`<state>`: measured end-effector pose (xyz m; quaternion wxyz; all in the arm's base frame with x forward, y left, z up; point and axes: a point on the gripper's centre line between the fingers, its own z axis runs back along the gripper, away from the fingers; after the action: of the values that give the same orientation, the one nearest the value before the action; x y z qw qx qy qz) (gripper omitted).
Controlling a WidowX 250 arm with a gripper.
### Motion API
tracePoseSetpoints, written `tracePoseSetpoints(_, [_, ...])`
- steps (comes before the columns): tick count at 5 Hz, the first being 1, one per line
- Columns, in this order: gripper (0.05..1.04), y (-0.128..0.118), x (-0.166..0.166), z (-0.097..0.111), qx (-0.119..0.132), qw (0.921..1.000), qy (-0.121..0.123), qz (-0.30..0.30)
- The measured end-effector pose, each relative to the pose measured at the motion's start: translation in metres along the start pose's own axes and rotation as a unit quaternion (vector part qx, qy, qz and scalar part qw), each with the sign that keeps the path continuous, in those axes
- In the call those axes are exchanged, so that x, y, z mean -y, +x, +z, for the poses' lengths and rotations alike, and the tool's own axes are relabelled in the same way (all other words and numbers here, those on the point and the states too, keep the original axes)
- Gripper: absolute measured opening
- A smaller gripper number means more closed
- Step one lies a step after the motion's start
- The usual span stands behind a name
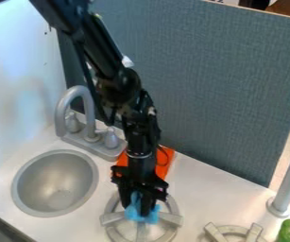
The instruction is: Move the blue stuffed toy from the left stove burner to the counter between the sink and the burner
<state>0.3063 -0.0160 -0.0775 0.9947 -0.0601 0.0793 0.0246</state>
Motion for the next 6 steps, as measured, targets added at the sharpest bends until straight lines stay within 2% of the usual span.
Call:
tracePoseSetpoints(1, [0.472,-0.008,0.002,0.02,0.042,0.999,-0.013,-0.003])
tracePoseSetpoints(2, [0.445,-0.017,0.002,0.031,0.072,0.9973,-0.016,-0.002])
tracePoseSetpoints(3, [0.445,-0.031,-0.003,0.033,0.075,0.9971,-0.011,0.005])
tracePoseSetpoints(4, [0.445,-0.048,-0.022,0.026,0.063,0.9977,0.004,0.027])
tracePoseSetpoints(5, [0.445,-0.046,-0.037,0.027,0.062,0.9972,0.026,0.032])
tracePoseSetpoints(6, [0.445,-0.045,-0.053,0.019,0.034,0.9973,0.041,0.051])
